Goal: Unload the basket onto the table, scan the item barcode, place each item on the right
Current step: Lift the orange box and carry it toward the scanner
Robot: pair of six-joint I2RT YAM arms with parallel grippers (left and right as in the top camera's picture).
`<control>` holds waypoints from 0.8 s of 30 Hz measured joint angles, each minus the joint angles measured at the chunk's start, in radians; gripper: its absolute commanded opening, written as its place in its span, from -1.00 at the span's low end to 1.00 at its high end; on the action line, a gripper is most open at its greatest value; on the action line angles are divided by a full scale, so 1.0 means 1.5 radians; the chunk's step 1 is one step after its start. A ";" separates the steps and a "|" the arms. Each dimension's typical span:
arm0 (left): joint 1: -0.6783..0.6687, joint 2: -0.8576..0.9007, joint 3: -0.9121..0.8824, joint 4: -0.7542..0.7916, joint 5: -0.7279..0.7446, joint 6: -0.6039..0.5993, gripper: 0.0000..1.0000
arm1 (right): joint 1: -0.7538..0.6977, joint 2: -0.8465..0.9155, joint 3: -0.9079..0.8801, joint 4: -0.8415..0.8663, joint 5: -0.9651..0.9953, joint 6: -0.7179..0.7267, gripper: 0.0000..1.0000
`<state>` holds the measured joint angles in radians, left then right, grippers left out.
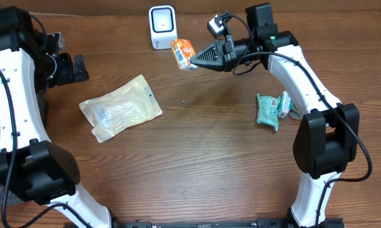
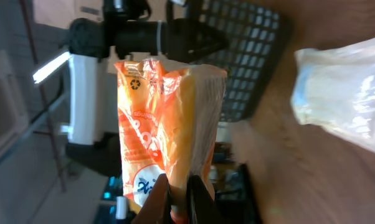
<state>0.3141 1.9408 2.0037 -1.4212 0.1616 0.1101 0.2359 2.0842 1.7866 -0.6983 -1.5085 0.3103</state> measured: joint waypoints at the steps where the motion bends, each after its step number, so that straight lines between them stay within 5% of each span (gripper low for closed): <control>1: 0.000 0.000 0.000 0.000 0.000 0.000 0.99 | -0.001 0.000 0.000 -0.001 -0.005 0.008 -0.92; 18: 0.000 0.000 0.000 0.000 0.000 0.000 0.99 | -0.001 0.000 0.000 0.012 -0.017 0.085 -0.92; 24: 0.000 0.000 0.000 0.000 0.000 0.000 0.99 | -0.001 0.000 0.000 -0.018 0.105 0.087 -0.92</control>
<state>0.3141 1.9408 2.0037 -1.4212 0.1619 0.1101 0.2344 2.0846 1.7866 -0.7254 -1.3514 0.4408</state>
